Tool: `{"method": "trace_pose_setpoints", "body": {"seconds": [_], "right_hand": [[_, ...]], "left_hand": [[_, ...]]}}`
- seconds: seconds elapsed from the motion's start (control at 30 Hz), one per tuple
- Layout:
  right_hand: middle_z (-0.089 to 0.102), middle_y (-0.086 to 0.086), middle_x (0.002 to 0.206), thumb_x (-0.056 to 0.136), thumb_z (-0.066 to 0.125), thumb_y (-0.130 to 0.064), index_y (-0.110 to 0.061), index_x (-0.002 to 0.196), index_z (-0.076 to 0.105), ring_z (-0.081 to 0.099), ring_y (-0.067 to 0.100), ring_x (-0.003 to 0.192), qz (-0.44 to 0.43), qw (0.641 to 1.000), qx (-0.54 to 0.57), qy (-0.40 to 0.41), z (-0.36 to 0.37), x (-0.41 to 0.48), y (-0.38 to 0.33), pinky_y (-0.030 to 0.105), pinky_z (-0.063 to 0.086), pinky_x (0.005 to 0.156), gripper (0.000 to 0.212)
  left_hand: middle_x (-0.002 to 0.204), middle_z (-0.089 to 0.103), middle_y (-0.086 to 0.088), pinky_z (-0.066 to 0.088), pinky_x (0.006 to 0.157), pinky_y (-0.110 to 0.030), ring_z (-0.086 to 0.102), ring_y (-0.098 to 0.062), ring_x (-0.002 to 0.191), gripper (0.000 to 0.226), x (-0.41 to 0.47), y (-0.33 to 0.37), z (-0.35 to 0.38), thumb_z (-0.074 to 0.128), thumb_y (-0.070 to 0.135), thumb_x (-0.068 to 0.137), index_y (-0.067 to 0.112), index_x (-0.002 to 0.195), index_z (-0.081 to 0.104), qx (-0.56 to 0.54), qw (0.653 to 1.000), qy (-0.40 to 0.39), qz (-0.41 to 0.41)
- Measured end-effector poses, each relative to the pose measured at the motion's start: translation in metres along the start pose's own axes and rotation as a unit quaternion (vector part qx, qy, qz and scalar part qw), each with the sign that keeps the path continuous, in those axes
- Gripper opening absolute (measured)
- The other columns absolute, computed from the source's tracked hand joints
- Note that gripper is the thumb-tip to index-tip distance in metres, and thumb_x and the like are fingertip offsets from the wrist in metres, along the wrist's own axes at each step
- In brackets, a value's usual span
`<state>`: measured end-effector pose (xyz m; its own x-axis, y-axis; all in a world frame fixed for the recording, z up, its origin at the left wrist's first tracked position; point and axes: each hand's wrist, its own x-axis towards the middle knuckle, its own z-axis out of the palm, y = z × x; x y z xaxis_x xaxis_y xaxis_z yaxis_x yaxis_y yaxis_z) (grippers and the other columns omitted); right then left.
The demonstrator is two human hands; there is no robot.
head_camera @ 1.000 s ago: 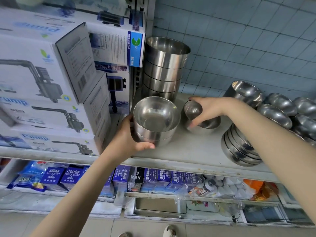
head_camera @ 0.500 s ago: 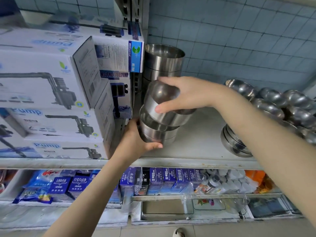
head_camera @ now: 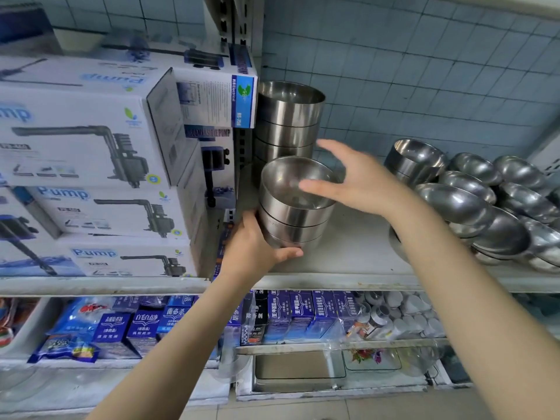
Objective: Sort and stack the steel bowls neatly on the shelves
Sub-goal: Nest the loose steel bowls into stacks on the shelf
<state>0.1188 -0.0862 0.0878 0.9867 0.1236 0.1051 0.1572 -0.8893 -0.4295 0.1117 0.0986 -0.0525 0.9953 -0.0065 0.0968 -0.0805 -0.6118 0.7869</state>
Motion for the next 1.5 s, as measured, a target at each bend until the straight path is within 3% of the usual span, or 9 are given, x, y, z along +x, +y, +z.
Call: {"method": "trace_pose_setpoints", "body": {"seconds": [0.17, 0.37, 0.57, 0.73, 0.9, 1.1, 1.27, 1.43, 1.5], "right_hand": [[0.041, 0.000, 0.153, 0.078, 0.060, -0.070, -0.023, 0.147, 0.039, 0.032, 0.028, 0.144, 0.044, 0.948, 0.007, 0.315, 0.009, -0.068, 0.080, 0.055, 0.028, 0.115, 0.086], [0.027, 0.006, 0.159, 0.078, 0.076, -0.050, -0.019, 0.152, 0.026, 0.021, 0.024, 0.148, 0.132, 0.880, 0.091, 0.448, 0.030, -0.125, 0.135, 0.057, 0.027, 0.117, 0.094], [0.024, 0.001, 0.158, 0.064, 0.083, -0.057, -0.032, 0.154, 0.014, 0.030, 0.021, 0.145, 0.216, 0.884, 0.271, 0.314, 0.057, -0.137, 0.181, 0.051, 0.039, 0.112, 0.115], [0.039, 0.000, 0.147, 0.057, 0.085, -0.054, -0.022, 0.150, 0.028, 0.040, 0.018, 0.136, 0.195, 0.895, 0.288, 0.280, 0.066, -0.121, 0.212, 0.049, 0.049, 0.103, 0.115], [0.052, -0.002, 0.132, 0.053, 0.085, -0.056, -0.021, 0.138, 0.041, 0.053, 0.018, 0.122, 0.138, 0.916, 0.286, 0.243, 0.064, -0.088, 0.224, 0.045, 0.050, 0.100, 0.102], [0.062, 0.000, 0.124, 0.048, 0.085, -0.062, -0.025, 0.127, 0.046, 0.063, 0.017, 0.112, 0.104, 0.925, 0.306, 0.200, 0.060, -0.026, 0.228, 0.043, 0.053, 0.096, 0.096], [0.064, -0.009, 0.114, 0.057, 0.093, -0.037, -0.025, 0.124, 0.047, 0.064, 0.005, 0.104, 0.079, 0.930, 0.310, 0.181, 0.053, 0.008, 0.226, 0.037, 0.054, 0.095, 0.082], [0.058, -0.019, 0.112, 0.068, 0.090, -0.014, -0.028, 0.122, 0.042, 0.057, -0.021, 0.094, 0.054, 0.934, 0.315, 0.159, 0.052, 0.032, 0.226, 0.009, 0.046, 0.083, 0.073], [0.060, -0.013, 0.114, 0.067, 0.091, -0.013, -0.032, 0.118, 0.044, 0.060, -0.016, 0.098, 0.055, 0.934, 0.315, 0.162, 0.054, 0.040, 0.225, 0.014, 0.050, 0.087, 0.072]], "left_hand": [[0.121, 0.063, -0.015, 0.052, 0.089, -0.044, 0.058, -0.034, 0.114, 0.112, -0.004, 0.012, 0.019, 0.088, 0.063, 0.048, 0.007, 0.130, 0.036, 0.020, 1.000, 0.017, 0.007], [0.103, 0.065, -0.018, 0.053, 0.079, -0.050, 0.060, -0.040, 0.099, 0.108, -0.006, 0.040, 0.056, 0.081, 0.068, 0.042, -0.003, 0.114, 0.043, 0.027, 0.999, 0.043, 0.014], [0.107, 0.066, -0.016, 0.052, 0.083, -0.049, 0.060, -0.035, 0.104, 0.103, -0.009, 0.052, 0.076, 0.088, 0.059, 0.047, -0.001, 0.118, 0.042, 0.012, 0.999, 0.048, -0.013], [0.107, 0.068, -0.010, 0.051, 0.089, -0.045, 0.061, -0.027, 0.107, 0.110, -0.011, 0.051, 0.077, 0.087, 0.059, 0.045, 0.004, 0.127, 0.039, -0.016, 0.998, 0.039, -0.047], [0.128, 0.058, -0.010, 0.049, 0.097, -0.045, 0.058, -0.025, 0.114, 0.115, -0.013, 0.053, 0.081, 0.088, 0.056, 0.044, 0.008, 0.135, 0.037, -0.028, 0.997, 0.048, -0.057], [0.129, 0.056, -0.009, 0.048, 0.099, -0.045, 0.058, -0.024, 0.115, 0.116, -0.012, 0.052, 0.082, 0.086, 0.061, 0.040, 0.010, 0.132, 0.037, -0.036, 0.997, 0.046, -0.058], [0.133, 0.055, -0.008, 0.048, 0.100, -0.045, 0.057, -0.021, 0.118, 0.119, -0.009, 0.047, 0.079, 0.085, 0.069, 0.038, 0.015, 0.132, 0.035, -0.042, 0.997, 0.027, -0.060], [0.132, 0.056, -0.005, 0.048, 0.098, -0.038, 0.056, -0.020, 0.117, 0.118, -0.004, 0.045, 0.077, 0.085, 0.064, 0.039, 0.013, 0.133, 0.036, -0.039, 0.998, 0.016, -0.048], [0.133, 0.056, -0.005, 0.046, 0.099, -0.037, 0.055, -0.019, 0.118, 0.116, -0.002, 0.042, 0.076, 0.089, 0.058, 0.043, 0.014, 0.136, 0.036, -0.041, 0.998, 0.007, -0.045]]}}
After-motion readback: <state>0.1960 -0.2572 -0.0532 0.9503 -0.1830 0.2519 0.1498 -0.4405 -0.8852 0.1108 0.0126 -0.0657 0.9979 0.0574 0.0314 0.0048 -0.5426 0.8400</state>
